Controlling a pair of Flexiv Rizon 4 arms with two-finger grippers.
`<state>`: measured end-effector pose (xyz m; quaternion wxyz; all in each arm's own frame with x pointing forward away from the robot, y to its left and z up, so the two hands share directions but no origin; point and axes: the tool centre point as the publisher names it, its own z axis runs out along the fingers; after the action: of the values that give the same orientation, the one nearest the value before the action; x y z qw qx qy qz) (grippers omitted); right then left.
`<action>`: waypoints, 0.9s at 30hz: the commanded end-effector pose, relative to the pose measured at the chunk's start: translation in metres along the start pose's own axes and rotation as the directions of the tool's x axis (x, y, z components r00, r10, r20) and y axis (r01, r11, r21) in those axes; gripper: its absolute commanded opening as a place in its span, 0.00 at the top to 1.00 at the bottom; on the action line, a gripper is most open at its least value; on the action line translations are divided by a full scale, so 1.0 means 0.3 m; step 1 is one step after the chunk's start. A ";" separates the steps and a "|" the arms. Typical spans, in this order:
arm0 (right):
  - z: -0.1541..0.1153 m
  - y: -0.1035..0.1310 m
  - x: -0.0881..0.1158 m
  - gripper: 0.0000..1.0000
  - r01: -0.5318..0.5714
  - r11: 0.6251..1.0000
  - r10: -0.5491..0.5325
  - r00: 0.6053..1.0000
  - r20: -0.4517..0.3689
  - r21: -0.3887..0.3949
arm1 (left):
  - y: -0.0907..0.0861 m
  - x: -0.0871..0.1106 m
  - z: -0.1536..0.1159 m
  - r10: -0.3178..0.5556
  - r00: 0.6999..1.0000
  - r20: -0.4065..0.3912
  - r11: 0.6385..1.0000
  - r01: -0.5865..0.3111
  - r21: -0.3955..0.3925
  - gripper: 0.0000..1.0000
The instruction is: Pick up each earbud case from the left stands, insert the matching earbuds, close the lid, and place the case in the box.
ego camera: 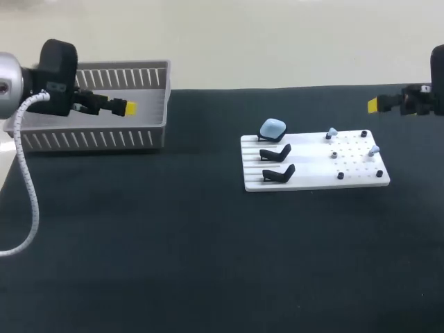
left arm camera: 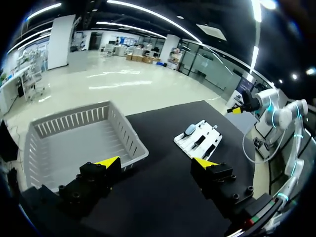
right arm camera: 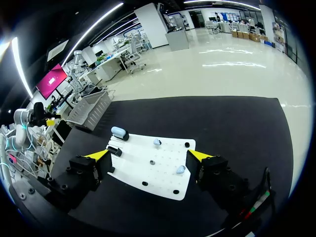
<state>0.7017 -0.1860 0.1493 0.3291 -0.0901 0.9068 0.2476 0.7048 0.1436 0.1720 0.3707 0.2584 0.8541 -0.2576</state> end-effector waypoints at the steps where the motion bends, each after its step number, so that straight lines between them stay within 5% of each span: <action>1: -0.002 0.000 0.001 0.00 0.001 1.000 -0.001 1.000 0.000 0.001 | 0.006 -0.004 0.006 0.080 0.995 0.054 0.984 -0.088 0.153 0.00; 15: -0.002 0.000 0.001 0.00 0.001 1.000 -0.001 1.000 0.000 0.001 | 0.002 -0.073 0.097 0.341 0.930 0.139 0.871 -0.368 0.326 0.00; 27: -0.002 0.000 0.001 0.00 0.001 1.000 -0.001 1.000 0.000 0.001 | -0.110 -0.082 0.240 0.467 0.872 0.147 0.746 -0.478 0.465 0.00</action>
<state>0.7017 -0.1860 0.1493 0.3291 -0.0900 0.9068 0.2477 0.7195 0.0800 0.1650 0.3850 0.5271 0.6819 -0.3302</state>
